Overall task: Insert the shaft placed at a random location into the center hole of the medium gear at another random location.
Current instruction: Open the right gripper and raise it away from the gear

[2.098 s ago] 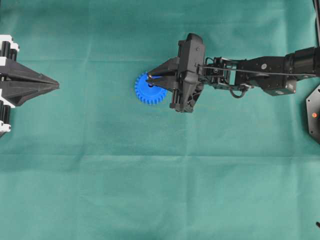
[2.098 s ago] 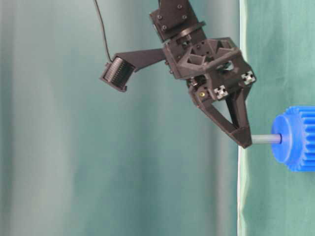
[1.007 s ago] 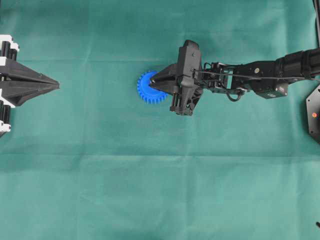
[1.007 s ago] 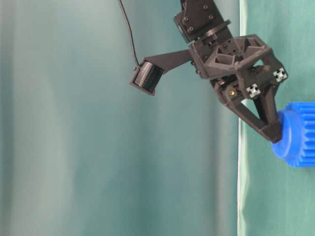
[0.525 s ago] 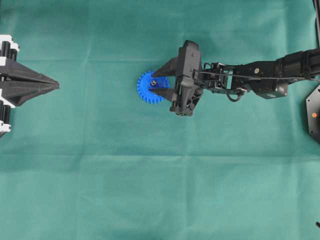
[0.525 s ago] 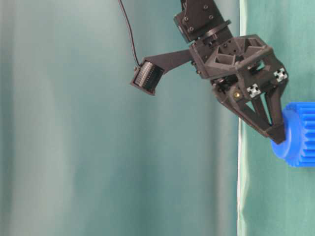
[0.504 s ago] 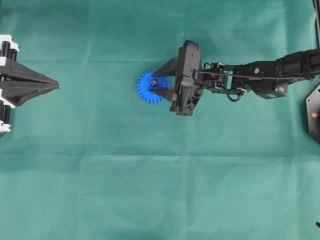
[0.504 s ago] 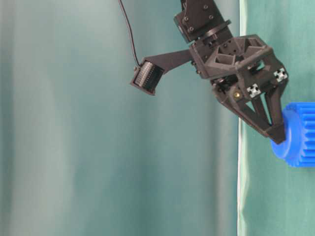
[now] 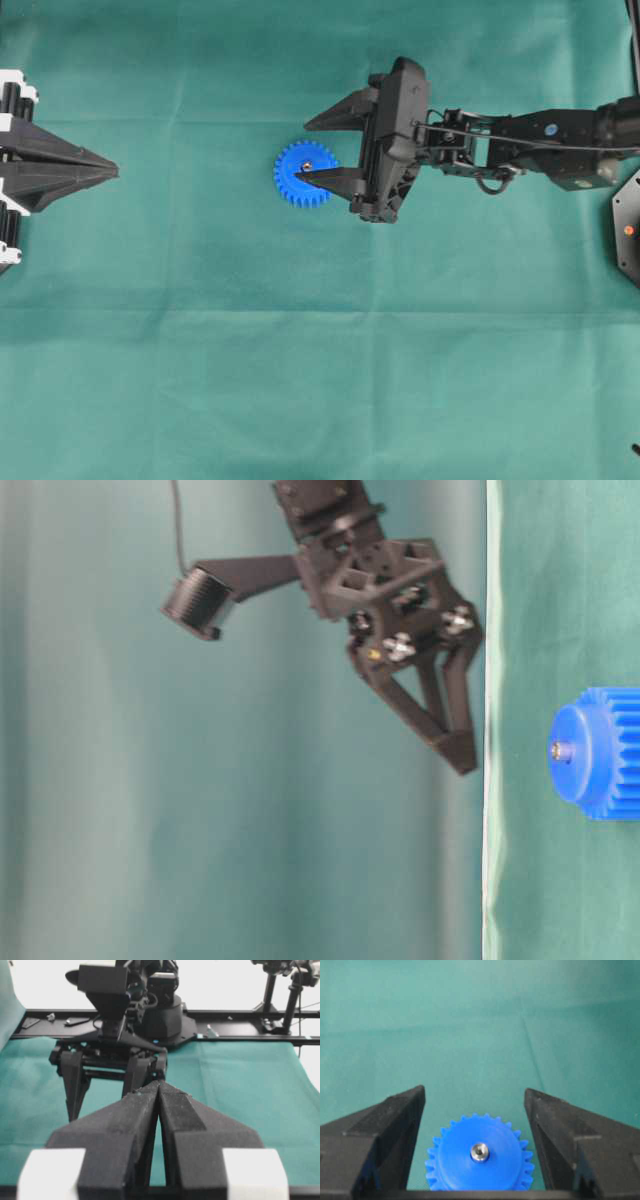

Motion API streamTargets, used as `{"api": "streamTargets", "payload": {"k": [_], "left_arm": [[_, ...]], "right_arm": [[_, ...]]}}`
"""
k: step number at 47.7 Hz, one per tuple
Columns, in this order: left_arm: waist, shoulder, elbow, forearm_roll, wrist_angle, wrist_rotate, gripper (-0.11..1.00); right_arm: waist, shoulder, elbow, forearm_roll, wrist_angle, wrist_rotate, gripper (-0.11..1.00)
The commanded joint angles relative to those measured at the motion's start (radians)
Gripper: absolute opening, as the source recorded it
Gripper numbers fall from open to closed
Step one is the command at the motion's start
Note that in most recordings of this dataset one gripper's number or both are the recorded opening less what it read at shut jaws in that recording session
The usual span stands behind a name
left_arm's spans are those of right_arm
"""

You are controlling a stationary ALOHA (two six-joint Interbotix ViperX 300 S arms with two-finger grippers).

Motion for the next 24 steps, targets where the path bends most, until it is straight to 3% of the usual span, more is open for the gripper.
{"api": "streamTargets", "payload": {"k": [1, 24], "left_arm": [[-0.002, 0.005, -0.020, 0.003, -0.005, -0.002, 0.00], [-0.002, 0.003, -0.020, 0.003, -0.005, -0.008, 0.00]], "right_arm": [[0.003, -0.048, -0.008, -0.002, 0.009, -0.012, 0.79], [0.003, -0.135, 0.089, 0.005, 0.006, -0.008, 0.79]]}}
